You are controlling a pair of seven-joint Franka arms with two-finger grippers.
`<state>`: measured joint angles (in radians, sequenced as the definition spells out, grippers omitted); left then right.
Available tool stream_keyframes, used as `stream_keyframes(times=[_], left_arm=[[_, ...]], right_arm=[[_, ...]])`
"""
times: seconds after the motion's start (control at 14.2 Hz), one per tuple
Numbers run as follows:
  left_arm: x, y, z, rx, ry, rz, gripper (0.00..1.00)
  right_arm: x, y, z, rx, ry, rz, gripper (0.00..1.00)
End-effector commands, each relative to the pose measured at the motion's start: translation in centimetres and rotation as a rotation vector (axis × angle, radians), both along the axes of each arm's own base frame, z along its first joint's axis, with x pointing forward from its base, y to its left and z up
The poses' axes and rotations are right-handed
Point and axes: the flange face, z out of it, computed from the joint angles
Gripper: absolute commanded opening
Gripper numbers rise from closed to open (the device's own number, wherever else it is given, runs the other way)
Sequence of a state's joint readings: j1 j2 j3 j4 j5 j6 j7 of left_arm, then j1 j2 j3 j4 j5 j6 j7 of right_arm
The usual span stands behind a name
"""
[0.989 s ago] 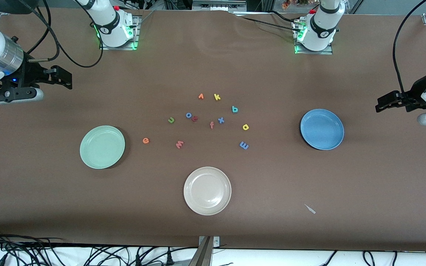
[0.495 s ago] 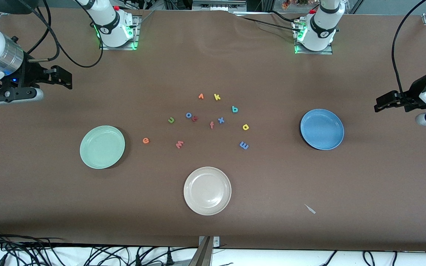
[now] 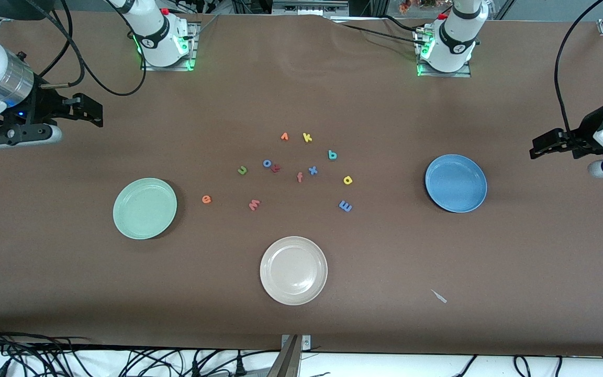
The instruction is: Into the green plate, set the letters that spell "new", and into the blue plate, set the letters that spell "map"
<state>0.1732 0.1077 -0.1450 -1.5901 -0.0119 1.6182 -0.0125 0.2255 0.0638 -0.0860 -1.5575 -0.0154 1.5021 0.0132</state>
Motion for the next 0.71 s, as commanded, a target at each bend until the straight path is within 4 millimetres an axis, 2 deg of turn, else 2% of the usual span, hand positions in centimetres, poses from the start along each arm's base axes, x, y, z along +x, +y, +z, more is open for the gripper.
stream_keyframes(times=[0.0, 0.35, 0.42, 0.49, 0.64], left_arm=[[-0.1, 0.2, 0.3, 0.005, -0.006, -0.021, 1.0], [0.1, -0.2, 0.1, 0.004, -0.003, -0.029, 1.0], [0.5, -0.2, -1.0, -0.007, 0.013, -0.029, 1.0], [1.5, -0.4, -3.7, -0.02, 0.055, -0.033, 1.0], [2.9, -5.4, -4.9, -0.024, 0.067, -0.081, 1.0]], right_arm=[[0.0, 0.2, -0.3, 0.015, -0.01, 0.01, 1.0], [0.5, 1.0, -1.1, 0.016, -0.017, 0.021, 1.0], [0.6, 1.2, -1.2, 0.016, -0.023, 0.018, 1.0], [0.7, 1.6, -1.4, 0.016, -0.025, 0.021, 1.0], [1.1, 2.2, -1.9, 0.017, -0.029, 0.03, 1.0]])
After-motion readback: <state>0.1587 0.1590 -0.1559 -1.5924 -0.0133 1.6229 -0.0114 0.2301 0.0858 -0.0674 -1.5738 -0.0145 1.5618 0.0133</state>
